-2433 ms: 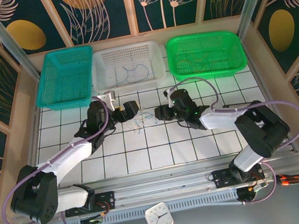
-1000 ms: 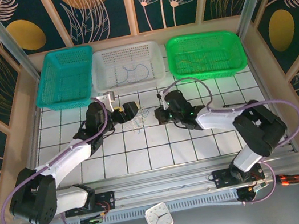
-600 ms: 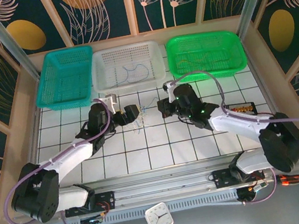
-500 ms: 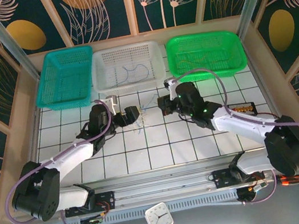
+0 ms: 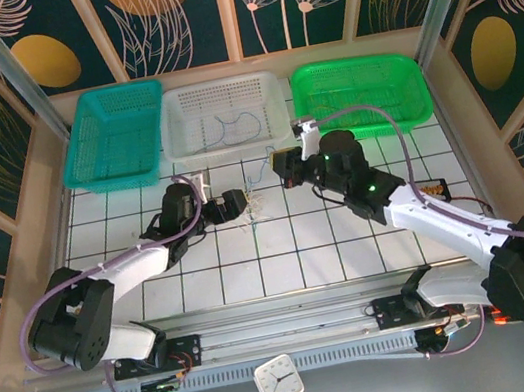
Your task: Untangle the cables
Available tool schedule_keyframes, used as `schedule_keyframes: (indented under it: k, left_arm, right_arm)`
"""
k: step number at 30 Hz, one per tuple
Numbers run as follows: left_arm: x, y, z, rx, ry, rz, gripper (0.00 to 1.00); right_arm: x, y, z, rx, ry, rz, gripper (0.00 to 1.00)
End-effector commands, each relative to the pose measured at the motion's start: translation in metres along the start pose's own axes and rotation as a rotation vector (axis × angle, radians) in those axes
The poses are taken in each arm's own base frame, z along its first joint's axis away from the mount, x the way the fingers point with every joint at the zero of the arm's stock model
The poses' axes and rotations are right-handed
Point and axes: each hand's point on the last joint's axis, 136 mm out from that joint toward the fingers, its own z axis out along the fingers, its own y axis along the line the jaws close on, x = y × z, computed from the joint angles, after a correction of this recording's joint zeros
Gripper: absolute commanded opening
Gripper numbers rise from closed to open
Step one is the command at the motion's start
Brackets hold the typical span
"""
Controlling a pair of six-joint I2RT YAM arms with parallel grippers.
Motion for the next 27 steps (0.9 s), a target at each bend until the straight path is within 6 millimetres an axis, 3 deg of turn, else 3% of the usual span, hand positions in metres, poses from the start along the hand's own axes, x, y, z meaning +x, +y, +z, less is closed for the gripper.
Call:
schedule_keyframes:
  k: [1, 9, 19, 27]
  left_arm:
    - [-0.001, -0.006, 0.005, 0.052, -0.006, 0.004, 0.99]
    - [0.004, -0.011, 0.011, 0.101, 0.015, -0.008, 0.99]
    - [-0.001, -0.017, 0.020, 0.136, 0.012, -0.013, 0.99]
    - [0.004, -0.010, 0.026, 0.122, 0.020, -0.022, 0.97]
  right_arm:
    - [-0.022, 0.022, -0.007, -0.071, -0.049, 0.014, 0.00]
    - [-0.032, 0.042, -0.003, -0.113, -0.057, 0.001, 0.00]
    - [-0.039, 0.086, 0.003, -0.191, -0.045, -0.041, 0.00]
    - [-0.071, 0.112, -0.012, -0.220, -0.116, -0.072, 0.00]
